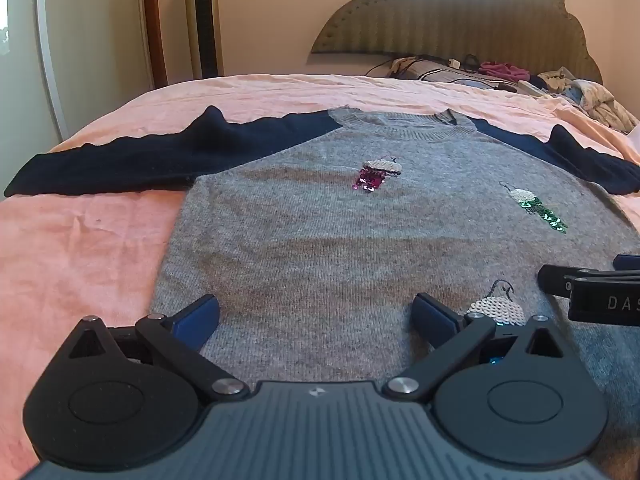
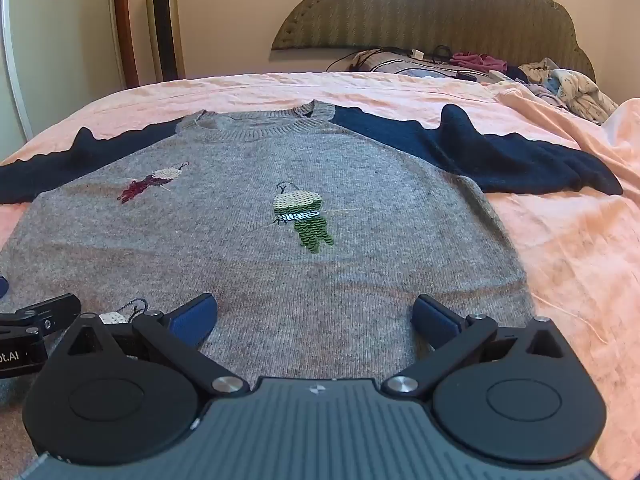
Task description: Fold small clothes
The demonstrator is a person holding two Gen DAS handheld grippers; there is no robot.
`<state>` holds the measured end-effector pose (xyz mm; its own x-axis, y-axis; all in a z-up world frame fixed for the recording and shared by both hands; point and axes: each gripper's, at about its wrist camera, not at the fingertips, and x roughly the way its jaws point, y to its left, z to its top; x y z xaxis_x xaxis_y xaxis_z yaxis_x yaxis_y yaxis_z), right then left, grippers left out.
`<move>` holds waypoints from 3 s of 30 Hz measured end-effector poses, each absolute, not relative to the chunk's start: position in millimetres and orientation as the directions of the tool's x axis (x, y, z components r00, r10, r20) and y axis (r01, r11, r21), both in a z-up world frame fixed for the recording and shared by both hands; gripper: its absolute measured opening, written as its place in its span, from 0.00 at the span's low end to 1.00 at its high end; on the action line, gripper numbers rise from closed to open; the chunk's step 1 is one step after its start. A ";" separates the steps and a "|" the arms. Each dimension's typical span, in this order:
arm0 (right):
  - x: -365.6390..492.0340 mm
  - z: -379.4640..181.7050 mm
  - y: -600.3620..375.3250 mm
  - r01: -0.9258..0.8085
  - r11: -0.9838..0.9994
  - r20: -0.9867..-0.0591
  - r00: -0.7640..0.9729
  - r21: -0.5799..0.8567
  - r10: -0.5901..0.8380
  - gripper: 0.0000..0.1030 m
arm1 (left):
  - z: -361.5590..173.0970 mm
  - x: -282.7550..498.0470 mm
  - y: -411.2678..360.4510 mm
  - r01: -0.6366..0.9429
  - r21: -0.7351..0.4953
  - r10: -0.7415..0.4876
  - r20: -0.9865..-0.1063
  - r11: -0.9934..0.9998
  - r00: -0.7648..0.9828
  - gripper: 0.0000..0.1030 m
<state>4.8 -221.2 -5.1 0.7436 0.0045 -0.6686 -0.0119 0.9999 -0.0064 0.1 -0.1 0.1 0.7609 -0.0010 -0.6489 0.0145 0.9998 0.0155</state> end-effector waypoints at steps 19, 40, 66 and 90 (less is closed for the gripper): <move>3.8 -5.4 -221.7 -0.012 1.000 -0.664 0.748 0.012 0.017 1.00 | 0.2 -0.4 -0.1 0.014 0.021 0.003 -0.647 1.000 0.763 1.00; 4.4 -5.1 -220.2 -0.012 1.000 -0.661 0.750 0.020 0.022 1.00 | 0.4 1.0 -1.5 0.008 0.020 0.006 -0.649 1.000 0.761 1.00; 4.8 -6.0 -219.8 -0.011 1.000 -0.663 0.748 0.012 0.016 1.00 | 0.8 3.4 -1.0 0.006 0.023 0.011 -0.657 1.000 0.754 1.00; 5.7 -6.6 -217.5 -0.009 1.000 -0.664 0.747 0.006 0.011 1.00 | 1.1 5.0 -1.3 0.000 0.018 0.012 -0.661 1.000 0.751 1.00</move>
